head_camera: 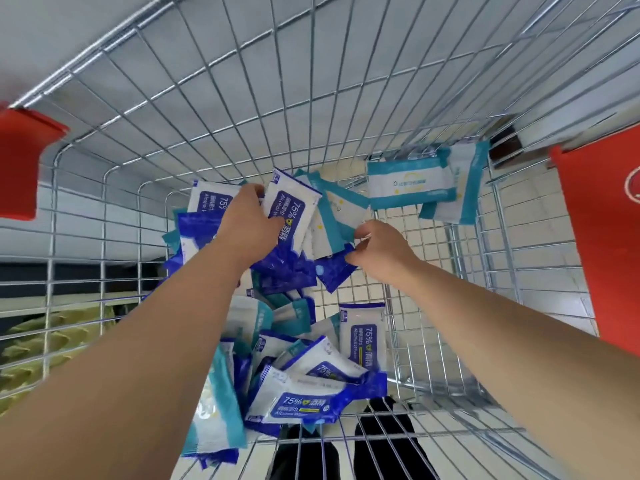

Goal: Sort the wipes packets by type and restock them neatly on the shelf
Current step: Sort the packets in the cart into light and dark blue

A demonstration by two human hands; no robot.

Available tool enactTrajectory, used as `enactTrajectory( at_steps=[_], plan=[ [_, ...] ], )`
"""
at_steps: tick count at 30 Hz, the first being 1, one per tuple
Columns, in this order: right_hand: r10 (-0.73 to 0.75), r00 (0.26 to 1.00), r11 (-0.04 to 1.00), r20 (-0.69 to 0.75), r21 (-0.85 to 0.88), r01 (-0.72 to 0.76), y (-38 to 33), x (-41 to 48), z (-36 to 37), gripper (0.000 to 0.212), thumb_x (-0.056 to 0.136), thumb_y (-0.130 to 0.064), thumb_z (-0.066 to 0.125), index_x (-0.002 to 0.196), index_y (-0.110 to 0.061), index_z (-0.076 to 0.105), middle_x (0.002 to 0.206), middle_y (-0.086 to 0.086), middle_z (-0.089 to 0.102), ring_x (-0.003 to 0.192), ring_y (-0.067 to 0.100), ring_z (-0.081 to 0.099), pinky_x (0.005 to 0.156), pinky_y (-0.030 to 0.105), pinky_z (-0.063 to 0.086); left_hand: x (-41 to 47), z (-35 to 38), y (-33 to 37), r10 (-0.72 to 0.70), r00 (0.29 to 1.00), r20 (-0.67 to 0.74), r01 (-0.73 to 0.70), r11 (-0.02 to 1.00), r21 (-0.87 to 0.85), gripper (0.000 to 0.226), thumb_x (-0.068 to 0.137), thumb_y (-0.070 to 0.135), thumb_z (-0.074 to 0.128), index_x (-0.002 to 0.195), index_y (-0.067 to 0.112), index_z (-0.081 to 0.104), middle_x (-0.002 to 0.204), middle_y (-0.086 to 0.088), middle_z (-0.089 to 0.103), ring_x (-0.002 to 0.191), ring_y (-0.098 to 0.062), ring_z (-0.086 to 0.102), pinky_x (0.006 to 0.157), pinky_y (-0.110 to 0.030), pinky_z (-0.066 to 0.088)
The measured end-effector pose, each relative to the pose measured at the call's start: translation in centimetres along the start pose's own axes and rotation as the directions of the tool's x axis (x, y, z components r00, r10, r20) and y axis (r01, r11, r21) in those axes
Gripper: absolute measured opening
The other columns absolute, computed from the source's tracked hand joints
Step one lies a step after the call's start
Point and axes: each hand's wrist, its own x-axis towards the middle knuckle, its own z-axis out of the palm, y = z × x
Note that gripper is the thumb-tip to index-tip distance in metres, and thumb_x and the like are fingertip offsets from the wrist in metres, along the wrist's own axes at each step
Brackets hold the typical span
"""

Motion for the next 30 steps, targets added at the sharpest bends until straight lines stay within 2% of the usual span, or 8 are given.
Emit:
enactTrajectory(
  at_steps=[5,10,13,17,21,24,26,30],
  plan=[
    [0.112,0.992,0.986,0.05,0.115,-0.117,0.4,-0.6,0.2,0.058,0.072,-0.014,0.079,0.122,-0.009,0.05,0.11,0.006,0.057,0.096,0.02,0.055,0.071,0.026,0.041,-0.6,0.1,-0.3,0.06,0.998,0.019,-0.061,0.996,0.06,0.058,0.089,0.011,0.064,0.14,0.009,0.034,0.122,-0.007,0.057,0.097,-0.017,0.051,0.078,-0.027,0.039],
    [0.082,0.987,0.971,0.14,0.211,-0.111,0.1,-1.5,-0.9,0.044,0.077,-0.008,0.074,0.119,-0.008,0.06,0.109,0.011,0.062,0.09,0.023,0.066,0.078,0.033,0.058,-1.2,0.1,-0.4,0.045,0.999,-0.02,-0.045,0.999,0.031,0.06,0.086,0.013,0.068,0.136,0.008,0.036,0.118,-0.006,0.057,0.102,-0.022,0.056,0.081,-0.032,0.045],
    [0.071,0.976,0.959,0.206,0.255,-0.123,-0.1,-2.4,-3.0,0.034,0.081,0.004,0.065,0.113,-0.006,0.064,0.102,0.011,0.065,0.082,0.02,0.069,0.071,0.029,0.06,-2.1,-0.2,0.0,-0.009,0.999,-0.045,0.006,0.998,-0.06,0.056,0.081,0.014,0.073,0.128,0.011,0.043,0.111,0.0,0.059,0.1,-0.02,0.06,0.084,-0.036,0.052],
    [0.047,0.986,0.997,0.161,0.047,-0.055,1.3,-4.2,-6.6,0.036,0.08,0.005,0.059,0.111,-0.011,0.067,0.102,0.009,0.069,0.085,0.018,0.067,0.065,0.022,0.057,-3.8,0.3,1.8,-0.058,0.998,-0.008,0.054,0.97,-0.237,0.042,0.078,0.014,0.077,0.113,0.011,0.055,0.094,0.003,0.067,0.082,-0.013,0.066,0.078,-0.036,0.057],
    [0.089,0.99,0.985,0.109,-0.16,-0.071,4.4,-6.4,-10.1,0.041,0.075,0.008,0.059,0.109,-0.012,0.069,0.103,0.011,0.069,0.089,0.024,0.066,0.078,0.032,0.056,-6.1,3.1,4.3,-0.022,0.991,0.13,0.072,0.918,-0.39,0.026,0.08,0.003,0.072,0.103,0.01,0.062,0.095,-0.004,0.07,0.081,-0.017,0.066,0.078,-0.031,0.056],
    [0.158,0.977,0.97,0.146,-0.21,-0.125,7.1,-8.1,-11.0,0.049,0.074,0.012,0.06,0.117,-0.009,0.063,0.11,0.016,0.066,0.093,0.033,0.066,0.072,0.036,0.054,-7.5,6.6,4.9,-0.05,0.963,0.266,0.15,0.916,-0.372,0.027,0.081,0.0,0.069,0.107,0.008,0.063,0.095,-0.005,0.07,0.077,-0.018,0.065,0.075,-0.034,0.057],
    [0.199,0.964,0.954,0.176,-0.259,-0.149,9.0,-8.8,-11.1,0.059,0.074,0.012,0.061,0.129,-0.01,0.054,0.112,0.012,0.062,0.084,0.03,0.066,0.065,0.035,0.055,-8.1,9.3,4.8,-0.08,0.931,0.356,0.224,0.896,-0.383,0.029,0.082,-0.004,0.066,0.109,0.007,0.063,0.101,-0.011,0.069,0.076,-0.022,0.064,0.072,-0.039,0.058],
    [0.258,0.95,0.948,0.174,-0.236,-0.214,12.0,-9.1,-10.6,0.071,0.075,0.012,0.059,0.139,-0.014,0.041,0.087,0.005,0.055,0.064,0.018,0.057,0.054,0.028,0.051,-9.0,13.8,4.5,-0.143,0.894,0.425,0.317,0.872,-0.373,0.037,0.083,-0.005,0.065,0.117,0.008,0.057,0.096,-0.006,0.066,0.074,-0.018,0.062,0.059,-0.028,0.051]
  ],
)
